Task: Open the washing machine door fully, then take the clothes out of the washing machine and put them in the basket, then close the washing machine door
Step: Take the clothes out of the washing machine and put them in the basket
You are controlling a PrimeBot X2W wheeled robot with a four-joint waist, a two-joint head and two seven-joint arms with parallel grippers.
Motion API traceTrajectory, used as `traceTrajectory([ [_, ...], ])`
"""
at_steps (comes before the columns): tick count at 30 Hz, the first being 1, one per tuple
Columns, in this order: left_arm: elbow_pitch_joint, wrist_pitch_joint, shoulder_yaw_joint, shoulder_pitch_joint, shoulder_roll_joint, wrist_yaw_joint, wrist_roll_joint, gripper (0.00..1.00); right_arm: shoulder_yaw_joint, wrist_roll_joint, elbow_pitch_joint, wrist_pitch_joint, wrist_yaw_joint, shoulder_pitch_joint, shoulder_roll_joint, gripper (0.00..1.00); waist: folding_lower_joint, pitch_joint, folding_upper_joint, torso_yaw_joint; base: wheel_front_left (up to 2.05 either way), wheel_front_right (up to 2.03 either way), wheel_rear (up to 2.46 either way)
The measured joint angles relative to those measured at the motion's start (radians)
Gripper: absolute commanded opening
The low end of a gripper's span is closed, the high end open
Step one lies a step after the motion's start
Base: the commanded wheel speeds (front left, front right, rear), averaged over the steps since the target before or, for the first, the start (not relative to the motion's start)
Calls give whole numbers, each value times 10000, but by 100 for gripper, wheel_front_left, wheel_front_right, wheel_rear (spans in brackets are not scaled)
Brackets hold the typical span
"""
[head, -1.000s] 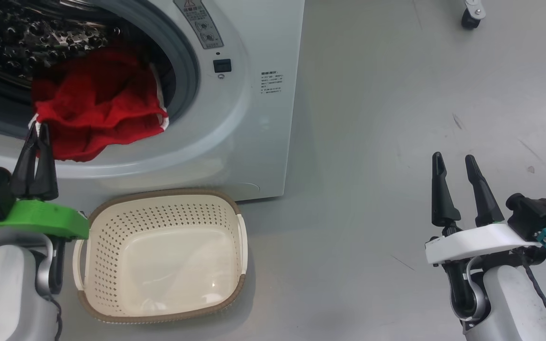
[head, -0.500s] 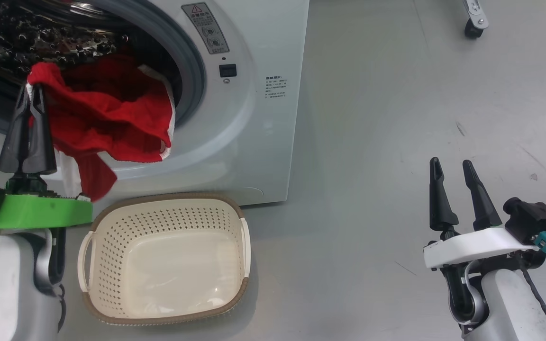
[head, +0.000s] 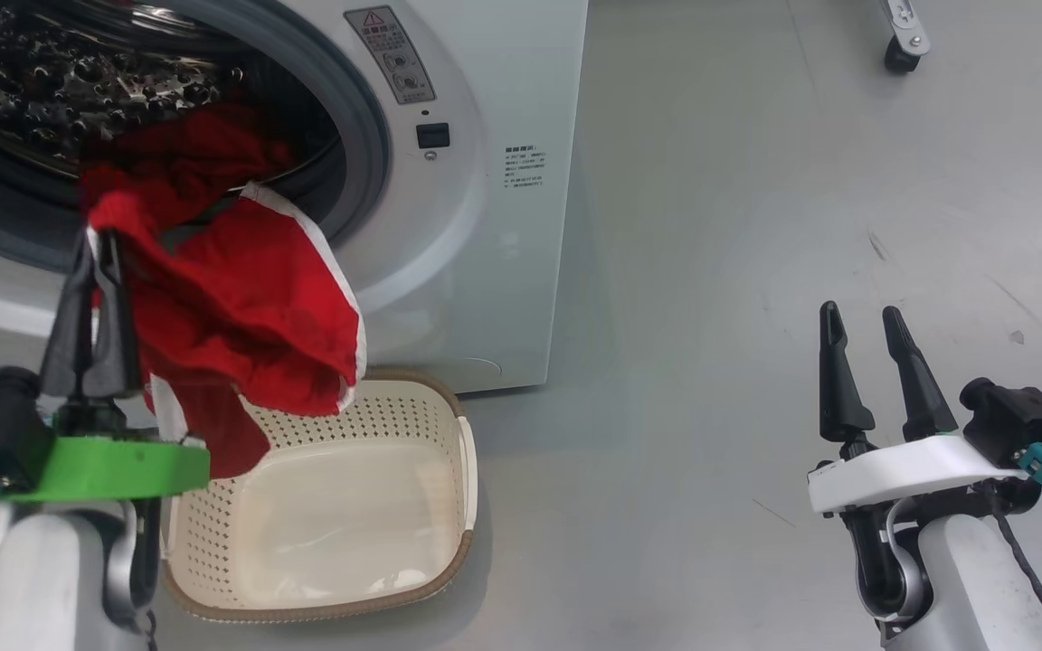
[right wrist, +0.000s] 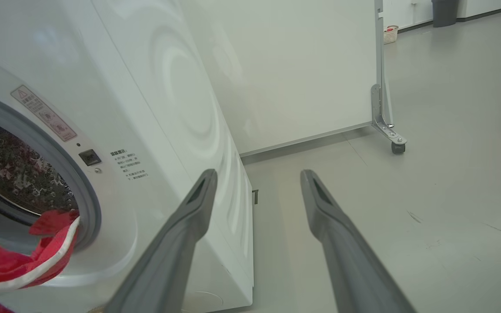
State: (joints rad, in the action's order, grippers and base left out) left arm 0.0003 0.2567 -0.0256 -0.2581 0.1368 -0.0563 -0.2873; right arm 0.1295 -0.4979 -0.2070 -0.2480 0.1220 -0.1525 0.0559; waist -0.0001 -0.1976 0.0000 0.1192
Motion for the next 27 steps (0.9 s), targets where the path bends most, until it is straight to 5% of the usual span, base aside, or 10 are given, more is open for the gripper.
traceTrajectory([
  [11,1728,-1081,-780,1295,-140,-19,0,0,207,0,67,2,0,1,-2,100,0,-310,0,130,0,0,0],
  [27,3975,-2065,-738,781,-127,-15,-75,0,489,-13,270,0,0,-318,-13,100,0,-1441,0,796,0,0,0],
])
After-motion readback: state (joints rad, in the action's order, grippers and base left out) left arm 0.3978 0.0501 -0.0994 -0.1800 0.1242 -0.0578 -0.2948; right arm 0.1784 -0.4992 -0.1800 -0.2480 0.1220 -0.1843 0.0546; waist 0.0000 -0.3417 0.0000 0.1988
